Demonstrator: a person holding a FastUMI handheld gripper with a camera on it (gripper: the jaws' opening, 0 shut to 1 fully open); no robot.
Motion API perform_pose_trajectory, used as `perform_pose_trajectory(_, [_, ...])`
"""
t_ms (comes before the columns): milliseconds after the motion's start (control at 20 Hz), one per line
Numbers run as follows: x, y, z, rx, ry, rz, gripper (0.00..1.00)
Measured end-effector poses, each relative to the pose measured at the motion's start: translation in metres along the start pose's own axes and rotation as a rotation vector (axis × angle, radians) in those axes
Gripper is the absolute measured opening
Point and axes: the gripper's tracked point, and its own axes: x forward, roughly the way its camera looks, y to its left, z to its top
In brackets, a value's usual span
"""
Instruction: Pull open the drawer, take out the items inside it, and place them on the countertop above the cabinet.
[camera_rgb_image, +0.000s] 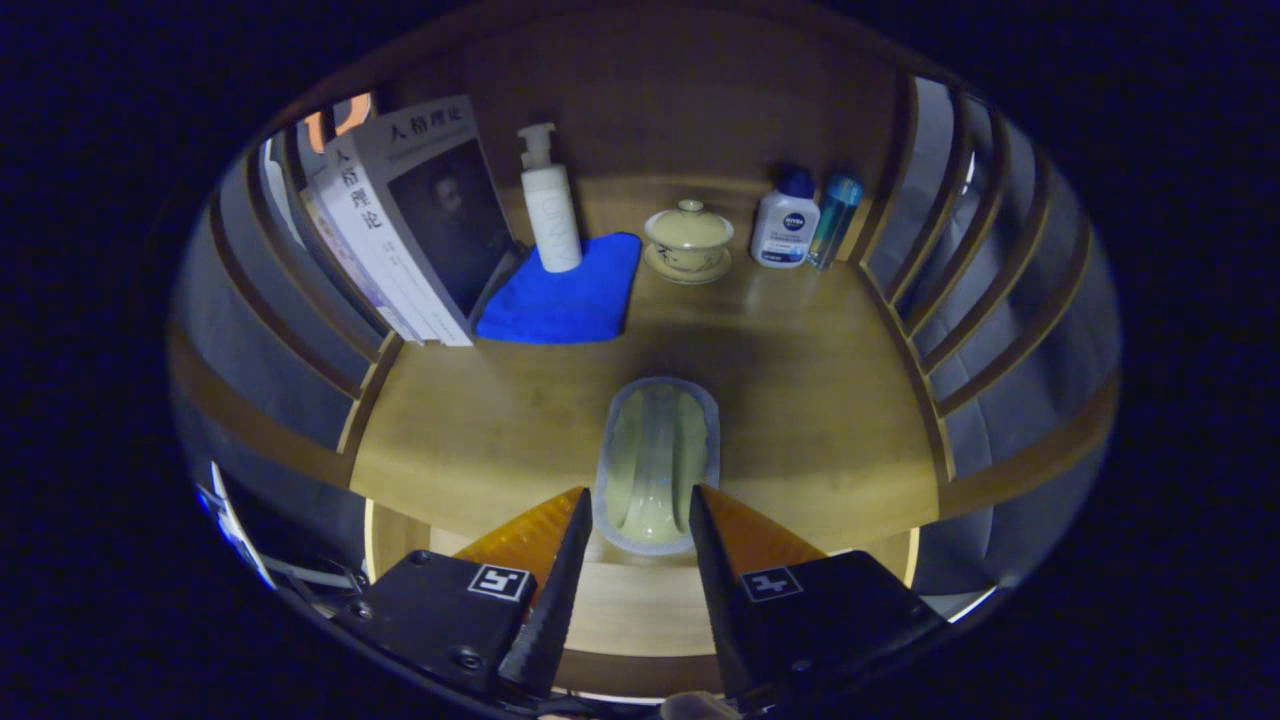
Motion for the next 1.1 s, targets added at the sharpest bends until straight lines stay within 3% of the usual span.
perform_pose_trajectory(150, [-0.016,-0.008,-0.005,-0.013,-0.098,-0.030,0.63])
perform_pose_trajectory(350, [-0.045,0.001,-0.028,0.019,-0.221,0.021,0.63])
perform_pose_trajectory(600, [-0.081,0.010,-0.060,-0.037,-0.420,0.018,0.66])
perform_pose_trajectory(800, [-0.126,0.026,-0.084,-0.073,-0.611,0.016,0.85])
perform_pose_trajectory(950, [-0.174,0.042,-0.102,-0.064,-0.755,0.052,0.86])
perform_pose_trajectory(1000, [-0.194,0.047,-0.109,-0.067,-0.808,0.069,0.94])
perform_pose_trajectory(1100, [-0.227,0.051,-0.119,-0.084,-0.885,0.073,0.99])
